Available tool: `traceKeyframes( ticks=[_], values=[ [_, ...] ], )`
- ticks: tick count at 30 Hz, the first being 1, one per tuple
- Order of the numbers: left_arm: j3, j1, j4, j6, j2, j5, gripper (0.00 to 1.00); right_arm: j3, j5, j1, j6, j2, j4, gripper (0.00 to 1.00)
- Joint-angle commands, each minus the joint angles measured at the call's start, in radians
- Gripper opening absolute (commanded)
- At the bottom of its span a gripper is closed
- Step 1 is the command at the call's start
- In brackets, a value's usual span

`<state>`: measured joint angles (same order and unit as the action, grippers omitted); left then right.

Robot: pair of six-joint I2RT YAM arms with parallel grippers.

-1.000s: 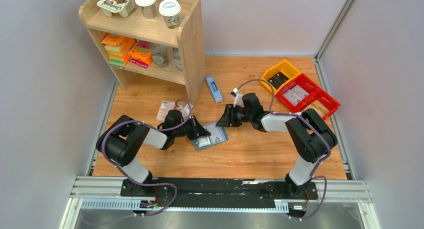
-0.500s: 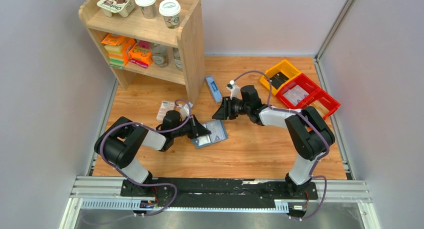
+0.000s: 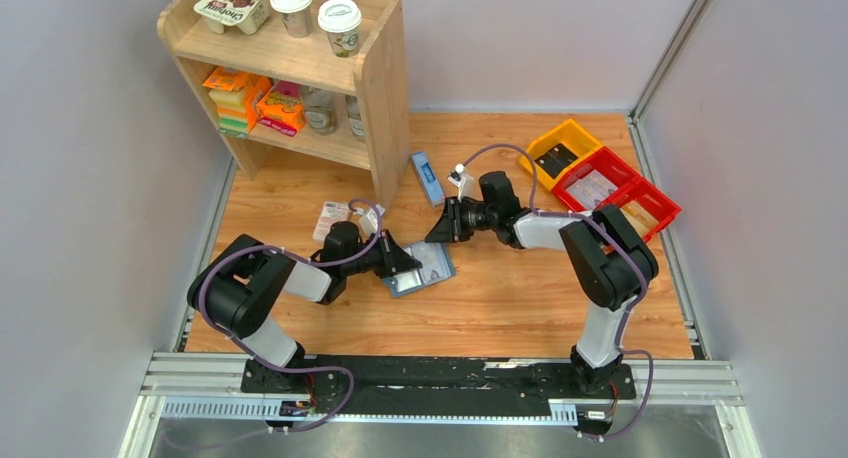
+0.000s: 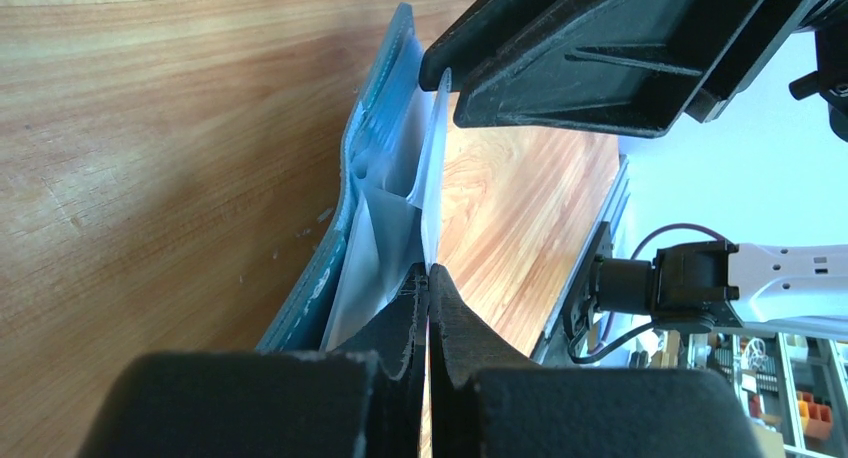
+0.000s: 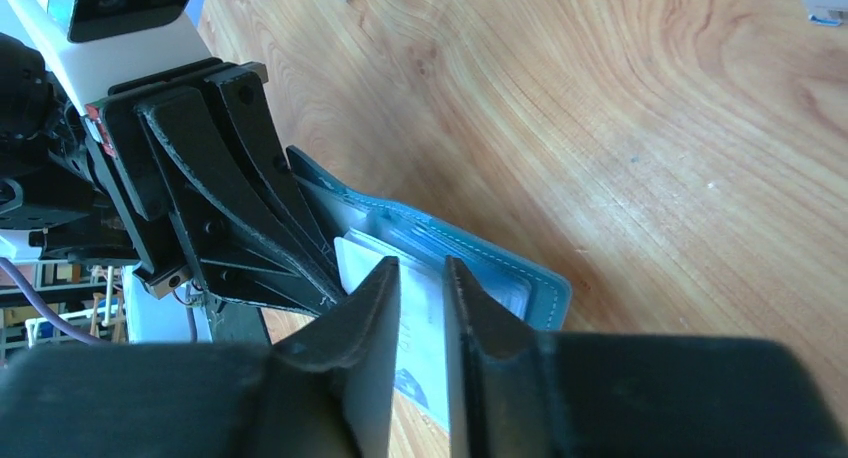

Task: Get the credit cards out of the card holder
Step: Remove the credit card from the card holder.

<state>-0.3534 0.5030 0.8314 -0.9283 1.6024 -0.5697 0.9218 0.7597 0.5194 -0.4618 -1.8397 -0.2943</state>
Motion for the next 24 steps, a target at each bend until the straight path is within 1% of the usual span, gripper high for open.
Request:
traceKeyframes(
  ticks=[1,5,6,10,16,24],
  values=[
    [-0.002,0.000,0.081,0.023,-0.015,-0.009,0.00,0.011,0.076,-0.002,0.000,-0.013,-0.071,0.17],
    [0.008,0.000,0.081,-0.004,-0.007,0.005,0.00,-0.006,0.090,-0.024,-0.031,-0.021,-0.115,0.02],
    [0.010,0.000,0.081,-0.016,-0.009,0.010,0.00,-0.009,0.092,-0.027,-0.032,-0.024,-0.118,0.00],
    [0.024,0.000,0.086,-0.055,-0.009,0.016,0.03,-0.014,0.087,-0.038,-0.025,-0.026,-0.114,0.00],
    [0.053,-0.001,0.129,-0.109,-0.006,0.019,0.04,-0.018,0.061,-0.039,-0.021,-0.032,-0.103,0.00],
    [0.077,-0.001,0.103,-0.132,0.001,0.042,0.06,-0.008,0.017,-0.048,-0.006,-0.047,-0.060,0.00]
  ],
)
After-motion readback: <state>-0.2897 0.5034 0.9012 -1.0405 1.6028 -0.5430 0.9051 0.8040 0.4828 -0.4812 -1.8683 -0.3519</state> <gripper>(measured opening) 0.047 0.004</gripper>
